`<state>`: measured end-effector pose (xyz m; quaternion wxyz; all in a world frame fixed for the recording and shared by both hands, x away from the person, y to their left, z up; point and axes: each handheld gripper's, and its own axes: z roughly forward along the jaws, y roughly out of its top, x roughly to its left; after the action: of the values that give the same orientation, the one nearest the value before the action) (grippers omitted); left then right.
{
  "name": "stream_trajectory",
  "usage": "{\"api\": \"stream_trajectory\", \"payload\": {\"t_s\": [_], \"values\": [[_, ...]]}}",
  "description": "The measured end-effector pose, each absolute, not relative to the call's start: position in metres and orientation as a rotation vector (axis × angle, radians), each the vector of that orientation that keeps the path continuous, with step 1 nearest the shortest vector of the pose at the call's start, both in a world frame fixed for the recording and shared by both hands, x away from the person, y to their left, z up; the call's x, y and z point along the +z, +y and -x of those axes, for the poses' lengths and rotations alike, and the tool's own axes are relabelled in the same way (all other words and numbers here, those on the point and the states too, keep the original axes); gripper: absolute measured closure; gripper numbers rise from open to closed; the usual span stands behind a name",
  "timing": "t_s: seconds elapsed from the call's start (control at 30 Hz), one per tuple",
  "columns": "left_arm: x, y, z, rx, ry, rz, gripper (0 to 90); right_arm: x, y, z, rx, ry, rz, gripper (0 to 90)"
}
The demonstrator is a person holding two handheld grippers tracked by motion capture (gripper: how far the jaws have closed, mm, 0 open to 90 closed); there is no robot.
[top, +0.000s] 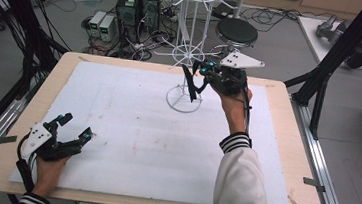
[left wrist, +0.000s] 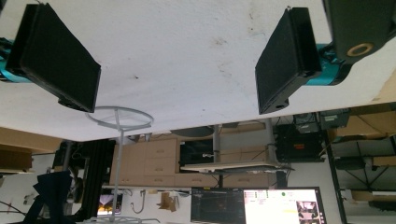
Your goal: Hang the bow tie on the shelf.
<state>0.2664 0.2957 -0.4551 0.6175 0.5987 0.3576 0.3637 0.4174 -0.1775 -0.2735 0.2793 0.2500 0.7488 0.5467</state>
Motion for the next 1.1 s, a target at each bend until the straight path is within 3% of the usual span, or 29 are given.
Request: {"api": "stream_trajectory", "payload": {"t_s": [0.4,0.67,0.7,1.1], "values": [[-0.4552,0.2959,-0.2663,0.835,0.820,-1.379,14.6,-0.2801,-0.1812,-0.4260,1.396,2.025,-0.730,87.3],[-0.4552,0.2959,-0.2662,0.836,0.819,-1.379,14.6,-0.2813,-0.1790,-0.4265,1.351,2.023,-0.710,74.3],[-0.4552,0.2958,-0.2660,0.835,0.820,-1.379,14.6,-0.2814,-0.1793,-0.4265,1.341,2.020,-0.713,69.6],[-0.4553,0.2958,-0.2660,0.835,0.818,-1.378,14.6,-0.2835,-0.1818,-0.4255,1.212,2.033,-0.693,60.5]]}}
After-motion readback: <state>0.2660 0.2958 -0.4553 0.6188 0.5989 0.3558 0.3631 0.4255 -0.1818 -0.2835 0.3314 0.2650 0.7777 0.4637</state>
